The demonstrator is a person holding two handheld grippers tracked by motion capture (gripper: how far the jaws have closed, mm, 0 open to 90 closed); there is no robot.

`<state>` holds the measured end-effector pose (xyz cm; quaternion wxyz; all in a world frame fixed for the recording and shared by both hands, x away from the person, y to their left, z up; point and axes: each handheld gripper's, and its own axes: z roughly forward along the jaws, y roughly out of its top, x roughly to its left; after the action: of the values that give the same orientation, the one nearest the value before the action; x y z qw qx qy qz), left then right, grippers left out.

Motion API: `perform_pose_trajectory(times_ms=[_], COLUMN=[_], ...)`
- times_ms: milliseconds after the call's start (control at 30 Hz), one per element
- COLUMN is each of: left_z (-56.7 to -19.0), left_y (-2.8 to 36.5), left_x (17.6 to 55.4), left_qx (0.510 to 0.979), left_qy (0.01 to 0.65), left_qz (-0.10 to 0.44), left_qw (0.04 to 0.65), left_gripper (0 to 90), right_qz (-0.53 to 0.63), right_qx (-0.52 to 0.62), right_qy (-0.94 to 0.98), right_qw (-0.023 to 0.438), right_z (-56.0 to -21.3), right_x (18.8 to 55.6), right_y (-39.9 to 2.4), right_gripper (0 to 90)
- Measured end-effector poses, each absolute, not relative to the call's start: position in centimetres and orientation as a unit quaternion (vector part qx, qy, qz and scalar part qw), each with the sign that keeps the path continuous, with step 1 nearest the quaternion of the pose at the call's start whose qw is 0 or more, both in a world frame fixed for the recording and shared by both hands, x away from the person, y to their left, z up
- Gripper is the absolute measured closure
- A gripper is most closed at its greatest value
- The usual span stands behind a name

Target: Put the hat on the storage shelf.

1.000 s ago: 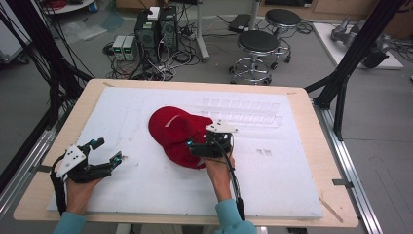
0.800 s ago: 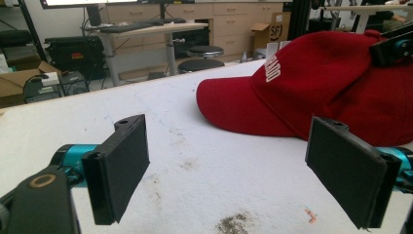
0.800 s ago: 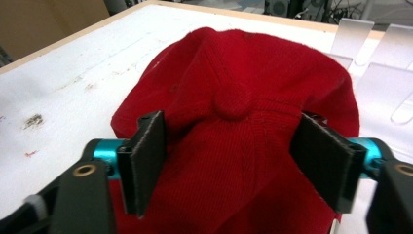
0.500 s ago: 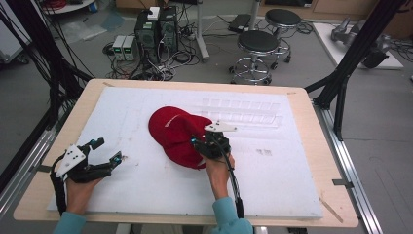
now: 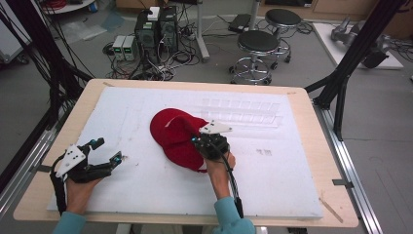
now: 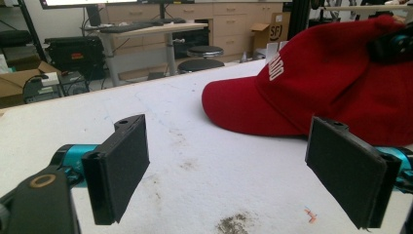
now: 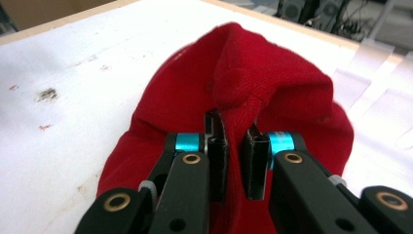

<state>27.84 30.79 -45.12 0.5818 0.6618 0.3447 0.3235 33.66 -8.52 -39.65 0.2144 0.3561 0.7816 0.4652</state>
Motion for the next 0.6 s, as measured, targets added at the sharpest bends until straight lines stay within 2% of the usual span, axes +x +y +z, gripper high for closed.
perform_pose_trajectory(times_ms=[233, 433, 600], left_z=[-45.1, -45.0, -44.8], left_y=[30.8, 30.8, 30.8], left_x=[27.8, 28.0, 28.2], left_qx=[0.662, 0.669, 0.677], left_qy=[0.343, 0.343, 0.340], left_qz=[0.324, 0.314, 0.303], left_qw=[0.582, 0.579, 0.579], left_gripper=[16.2, 16.0, 16.0], right_qz=[0.472, 0.485, 0.488], right_qx=[0.315, 0.283, 0.247], right_qy=[0.792, 0.799, 0.810], right_qw=[0.227, 0.216, 0.211], right_z=[-38.0, -37.1, -35.0], right_x=[33.1, 32.7, 32.6], right_y=[-9.0, -9.8, -10.2], right_gripper=[83.7, 83.6, 83.6])
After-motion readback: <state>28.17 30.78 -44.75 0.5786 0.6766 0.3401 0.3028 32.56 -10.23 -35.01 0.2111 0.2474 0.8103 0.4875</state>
